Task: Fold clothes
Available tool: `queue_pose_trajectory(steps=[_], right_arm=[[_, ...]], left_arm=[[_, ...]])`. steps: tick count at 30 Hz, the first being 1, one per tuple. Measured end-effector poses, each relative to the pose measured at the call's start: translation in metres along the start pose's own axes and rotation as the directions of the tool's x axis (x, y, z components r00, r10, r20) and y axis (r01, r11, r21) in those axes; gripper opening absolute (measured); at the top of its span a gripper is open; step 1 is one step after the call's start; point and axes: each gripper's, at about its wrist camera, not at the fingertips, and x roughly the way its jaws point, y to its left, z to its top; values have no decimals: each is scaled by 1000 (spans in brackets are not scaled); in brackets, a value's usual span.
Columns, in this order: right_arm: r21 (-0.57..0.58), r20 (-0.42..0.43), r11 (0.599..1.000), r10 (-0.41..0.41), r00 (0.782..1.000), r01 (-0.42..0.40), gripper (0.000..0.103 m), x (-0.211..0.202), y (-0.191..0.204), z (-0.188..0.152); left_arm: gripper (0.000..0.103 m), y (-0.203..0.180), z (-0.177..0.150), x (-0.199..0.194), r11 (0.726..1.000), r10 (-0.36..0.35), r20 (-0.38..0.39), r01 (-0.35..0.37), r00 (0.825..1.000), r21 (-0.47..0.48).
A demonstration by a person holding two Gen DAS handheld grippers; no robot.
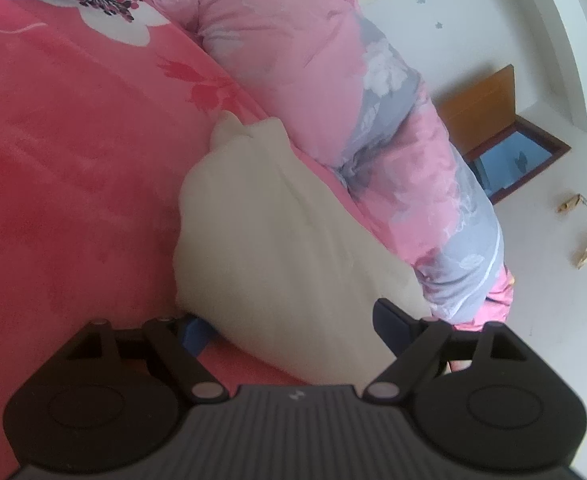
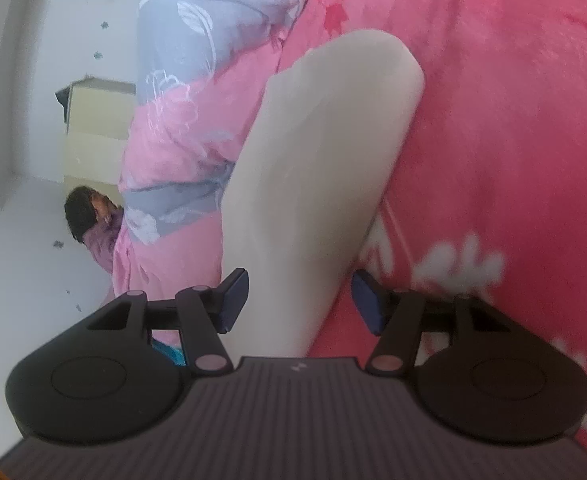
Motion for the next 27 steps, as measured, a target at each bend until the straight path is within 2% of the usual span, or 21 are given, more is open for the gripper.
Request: queue_pose_trajectory(steps=[7, 10, 15, 17, 20, 22, 24, 26, 27], right_arm=[[1, 40, 1000, 31, 999, -31, 57, 12, -2, 8], [1, 58, 999, 45, 997, -46, 57, 13, -3, 7], [-51, 71, 994, 99, 993, -96, 57, 10, -7, 3], [-72, 74, 990, 126, 989, -121, 57, 8, -10, 1], [-88, 52, 989, 123, 991, -118, 56, 4, -7, 1], [-148, 23, 987, 72, 997, -67, 57, -5, 5, -9], [-270, -18, 962, 23, 1000, -26, 58, -18, 25, -30], [-466, -136, 878, 56, 989, -114, 58, -30, 54, -73], [-538, -216, 828, 46, 975, -158, 58, -27, 67, -98]], left_arm=[[84, 1, 4, 6, 1000, -4, 3, 4, 1000, 9], [79, -1, 6, 2, 999, 6, -47, -5, 999, 33], [79, 12, 9, -39, 999, -41, -144, 44, 989, 18], [75, 20, 7, -61, 998, -50, -169, 57, 984, 37], [69, 31, 3, -94, 994, 16, -153, 1, 988, 109], [67, 37, 1, -111, 988, 55, -130, -35, 990, 147], [65, 40, 0, -122, 982, 88, -113, -67, 990, 175], [64, 38, 1, -130, 965, 146, -84, -123, 986, 232], [64, 36, 1, -132, 956, 172, -71, -149, 983, 254]])
